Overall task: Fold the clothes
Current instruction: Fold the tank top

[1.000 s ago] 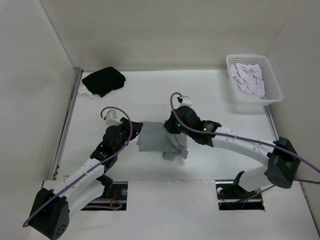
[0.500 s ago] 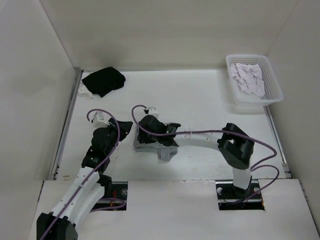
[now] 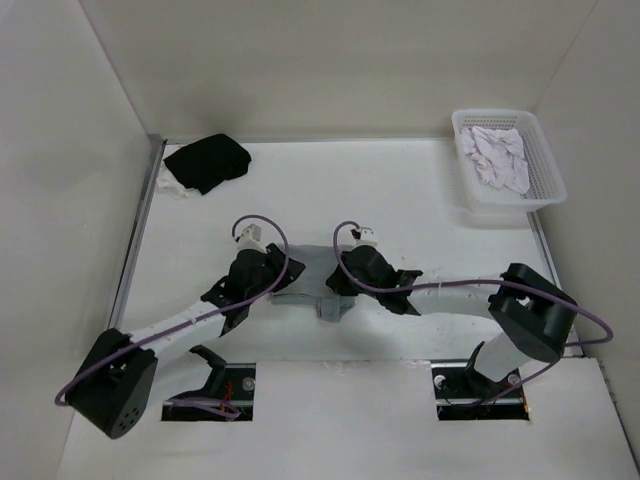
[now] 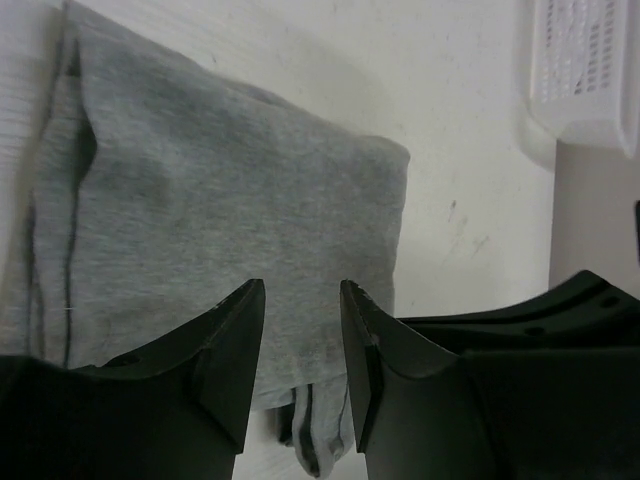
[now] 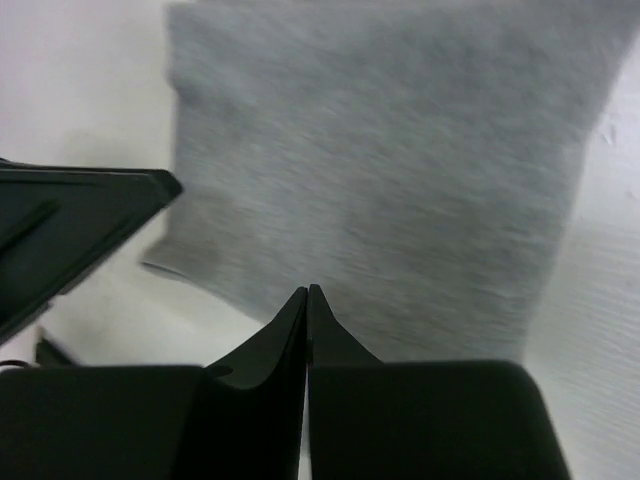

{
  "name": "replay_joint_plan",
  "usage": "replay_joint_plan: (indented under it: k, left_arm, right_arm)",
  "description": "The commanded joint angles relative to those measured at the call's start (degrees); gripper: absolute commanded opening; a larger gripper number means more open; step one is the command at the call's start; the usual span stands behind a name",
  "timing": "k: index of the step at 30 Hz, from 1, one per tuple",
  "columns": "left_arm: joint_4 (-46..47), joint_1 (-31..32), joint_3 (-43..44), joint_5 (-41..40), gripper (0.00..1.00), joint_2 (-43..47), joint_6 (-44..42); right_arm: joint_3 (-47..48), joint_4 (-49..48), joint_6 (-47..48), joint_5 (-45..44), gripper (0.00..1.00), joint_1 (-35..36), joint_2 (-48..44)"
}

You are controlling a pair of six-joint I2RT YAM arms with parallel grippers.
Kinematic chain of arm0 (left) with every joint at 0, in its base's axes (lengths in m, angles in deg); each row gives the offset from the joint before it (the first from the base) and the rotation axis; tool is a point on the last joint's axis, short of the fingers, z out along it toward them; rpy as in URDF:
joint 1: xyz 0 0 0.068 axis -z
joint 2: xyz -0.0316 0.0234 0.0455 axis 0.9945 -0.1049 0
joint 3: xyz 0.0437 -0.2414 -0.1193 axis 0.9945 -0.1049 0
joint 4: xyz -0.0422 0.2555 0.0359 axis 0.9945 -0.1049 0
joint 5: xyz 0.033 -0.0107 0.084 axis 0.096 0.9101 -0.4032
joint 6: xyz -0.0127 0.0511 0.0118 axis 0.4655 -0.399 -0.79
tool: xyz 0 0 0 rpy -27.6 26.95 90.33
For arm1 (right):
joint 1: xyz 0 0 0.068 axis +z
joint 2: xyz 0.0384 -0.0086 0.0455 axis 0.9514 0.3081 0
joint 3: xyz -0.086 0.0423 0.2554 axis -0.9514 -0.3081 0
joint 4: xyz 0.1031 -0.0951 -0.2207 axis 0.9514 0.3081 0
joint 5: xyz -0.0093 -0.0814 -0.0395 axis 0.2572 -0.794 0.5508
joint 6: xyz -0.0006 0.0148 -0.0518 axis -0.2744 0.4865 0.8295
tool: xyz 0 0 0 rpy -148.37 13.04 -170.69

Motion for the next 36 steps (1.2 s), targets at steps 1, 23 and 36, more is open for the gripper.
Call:
replay_joint_plan:
  k: [1,23,36]
  left_arm:
    - [7.1,1.3,1.0,-1.4,0.34,-4.4,1.1]
    - [-16.1,-2.5,-4.9,-10.6,0.51,28.3,-8.8]
    - [-20.5,-19.3,4.0,-8.9,0.73,16.9,-9.1]
  right_arm:
    - [-4.1,-13.2,-3.3,4.0,0.04,-0.8,2.8]
    - [-11.8,-20.0,0.6,8.2,0.48,-5.8,-13.2]
    - [-22.9,-19.0,11.4,-0.7,0.55,-31.1,-35.1]
